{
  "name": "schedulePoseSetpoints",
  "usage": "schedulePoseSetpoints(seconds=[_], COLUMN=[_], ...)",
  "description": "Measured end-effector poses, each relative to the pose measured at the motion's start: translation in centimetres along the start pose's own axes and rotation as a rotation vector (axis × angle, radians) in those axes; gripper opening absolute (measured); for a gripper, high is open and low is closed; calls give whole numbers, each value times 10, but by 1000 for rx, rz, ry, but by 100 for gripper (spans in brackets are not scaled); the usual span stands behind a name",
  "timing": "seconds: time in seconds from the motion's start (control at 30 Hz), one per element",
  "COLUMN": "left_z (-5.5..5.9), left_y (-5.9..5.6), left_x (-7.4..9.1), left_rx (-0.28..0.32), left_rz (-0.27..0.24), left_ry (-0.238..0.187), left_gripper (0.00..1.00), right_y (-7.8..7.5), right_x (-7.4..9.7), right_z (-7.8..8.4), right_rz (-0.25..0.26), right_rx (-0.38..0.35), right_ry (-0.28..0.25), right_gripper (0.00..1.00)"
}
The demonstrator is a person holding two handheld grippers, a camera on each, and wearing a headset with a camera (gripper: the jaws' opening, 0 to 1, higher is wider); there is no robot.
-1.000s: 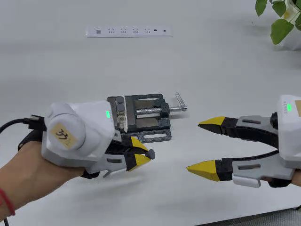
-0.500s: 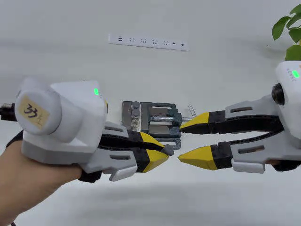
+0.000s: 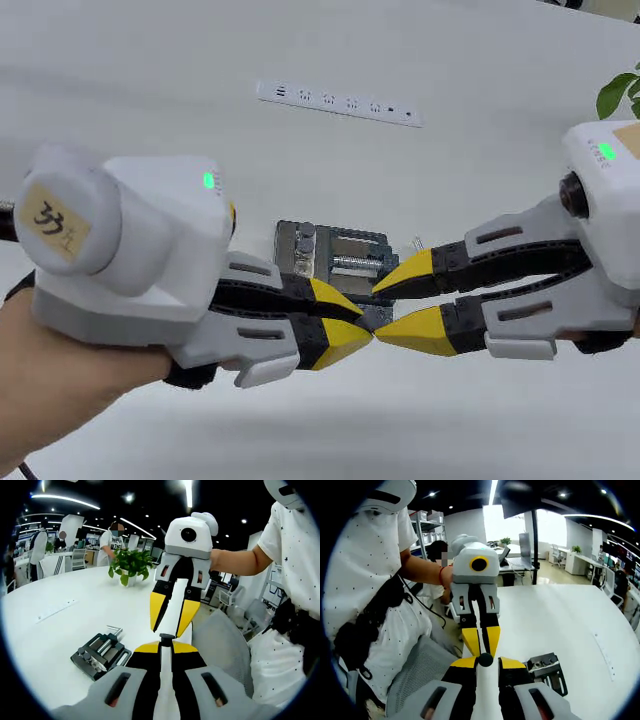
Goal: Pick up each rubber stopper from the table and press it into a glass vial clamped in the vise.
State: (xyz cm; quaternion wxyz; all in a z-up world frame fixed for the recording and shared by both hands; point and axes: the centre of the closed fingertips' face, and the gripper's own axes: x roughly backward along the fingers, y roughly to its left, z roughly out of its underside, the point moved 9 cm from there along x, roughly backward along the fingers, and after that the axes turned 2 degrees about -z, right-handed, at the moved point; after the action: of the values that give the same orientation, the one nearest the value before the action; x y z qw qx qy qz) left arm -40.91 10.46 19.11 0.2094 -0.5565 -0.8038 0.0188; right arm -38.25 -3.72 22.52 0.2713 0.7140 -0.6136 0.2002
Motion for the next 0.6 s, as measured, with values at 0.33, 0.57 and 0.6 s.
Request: schedulePoseSetpoints(seconds=[0.33,0.57,0.6], left_z=[-2,-2,-2], left_y=[-1,-1,-2], left_x=[5,7,7], left_rx=[-8,9,13], left_rz=[-7,-1,0], left_ry=[-9,-12,-12], left_gripper=[3,3,3], right_y=[1,3,3], right_x=[-2,-4,-4], right_z=[-4,-10,-10], right_rz=[-29,-38,-39], right_rx=[17,49,53], right_ry=[22,44,47], right_gripper=[7,7,7])
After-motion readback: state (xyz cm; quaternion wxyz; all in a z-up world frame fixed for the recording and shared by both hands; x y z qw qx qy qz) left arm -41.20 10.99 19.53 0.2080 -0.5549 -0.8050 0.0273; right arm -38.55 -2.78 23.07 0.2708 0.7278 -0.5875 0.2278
